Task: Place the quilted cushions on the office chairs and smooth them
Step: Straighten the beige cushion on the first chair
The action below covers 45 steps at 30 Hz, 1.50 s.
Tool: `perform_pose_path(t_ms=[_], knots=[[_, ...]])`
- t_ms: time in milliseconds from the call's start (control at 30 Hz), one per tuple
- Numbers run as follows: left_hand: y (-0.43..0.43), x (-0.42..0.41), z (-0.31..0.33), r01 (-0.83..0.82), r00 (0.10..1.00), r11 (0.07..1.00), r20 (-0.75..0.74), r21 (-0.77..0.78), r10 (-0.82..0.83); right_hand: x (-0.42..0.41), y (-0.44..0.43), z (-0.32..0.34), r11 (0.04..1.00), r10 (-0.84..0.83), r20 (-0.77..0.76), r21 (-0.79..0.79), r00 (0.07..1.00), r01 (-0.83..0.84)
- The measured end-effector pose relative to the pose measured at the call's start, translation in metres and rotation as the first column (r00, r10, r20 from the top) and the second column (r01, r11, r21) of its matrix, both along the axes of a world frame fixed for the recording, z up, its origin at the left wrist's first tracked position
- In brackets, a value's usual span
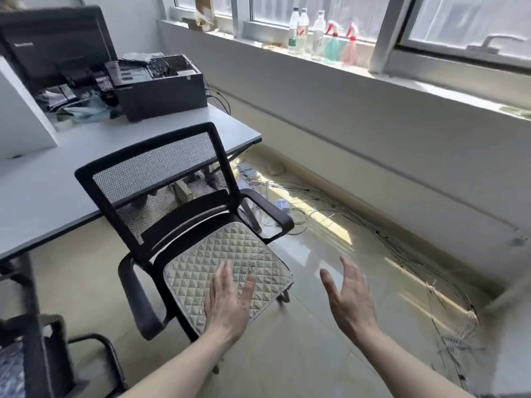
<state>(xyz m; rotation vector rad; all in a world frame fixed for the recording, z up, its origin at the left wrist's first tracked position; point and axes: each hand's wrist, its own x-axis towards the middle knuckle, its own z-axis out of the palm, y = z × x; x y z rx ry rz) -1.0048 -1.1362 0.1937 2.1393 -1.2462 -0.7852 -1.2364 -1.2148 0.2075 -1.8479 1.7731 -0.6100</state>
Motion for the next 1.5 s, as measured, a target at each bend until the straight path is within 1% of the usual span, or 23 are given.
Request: perform_pose_path(t_ms=[133, 267, 533, 633, 733, 933, 1100, 1233, 1433, 1500], knots=[[-0.031, 0.006, -0.002, -0.033, 0.998, 0.999, -0.052, -0.011, 0.033, 0.004, -0.039, -0.003, 1.000, 0.018, -0.007, -0.009, 1.000, -0.018], [-0.065, 0.023, -0.008, -0.091, 0.995, 0.995, -0.046, -0.027, 0.090, 0.020, -0.082, -0.011, 0.998, 0.049, -0.020, -0.029, 0.999, -0.050], [-0.131, 0.059, -0.033, -0.178, 0.980, 0.984, -0.093, 0.007, 0.178, 0.064, -0.164, -0.036, 0.991, 0.131, -0.021, -0.010, 0.991, -0.131], [-0.150, 0.072, -0.045, -0.211, 0.974, 0.977, -0.082, 0.017, 0.212, 0.082, -0.188, -0.045, 0.988, 0.154, -0.022, -0.002, 0.988, -0.155], [-0.158, 0.081, -0.055, -0.251, 0.964, 0.968, -0.088, 0.014, 0.252, 0.097, -0.205, -0.054, 0.984, 0.177, -0.019, 0.003, 0.984, -0.177], [-0.160, 0.098, -0.076, -0.332, 0.941, 0.942, -0.057, 0.049, 0.335, 0.129, -0.230, -0.084, 0.959, 0.282, -0.034, 0.007, 0.959, -0.282], [-0.153, 0.114, -0.097, -0.438, 0.898, 0.894, 0.000, 0.095, 0.440, 0.160, -0.242, -0.117, 0.922, 0.380, -0.002, 0.075, 0.925, -0.379], [-0.141, 0.126, -0.128, -0.517, 0.854, 0.844, 0.023, 0.143, 0.520, 0.182, -0.248, -0.151, 0.886, 0.455, -0.016, 0.110, 0.890, -0.451], [-0.120, 0.131, -0.177, -0.665, 0.745, 0.733, 0.068, 0.144, 0.663, 0.200, -0.256, -0.205, 0.850, 0.518, -0.067, 0.154, 0.853, -0.504], [-0.113, 0.133, -0.192, -0.713, 0.698, 0.684, 0.057, 0.158, 0.714, 0.205, -0.258, -0.222, 0.843, 0.529, -0.091, 0.167, 0.844, -0.511]])
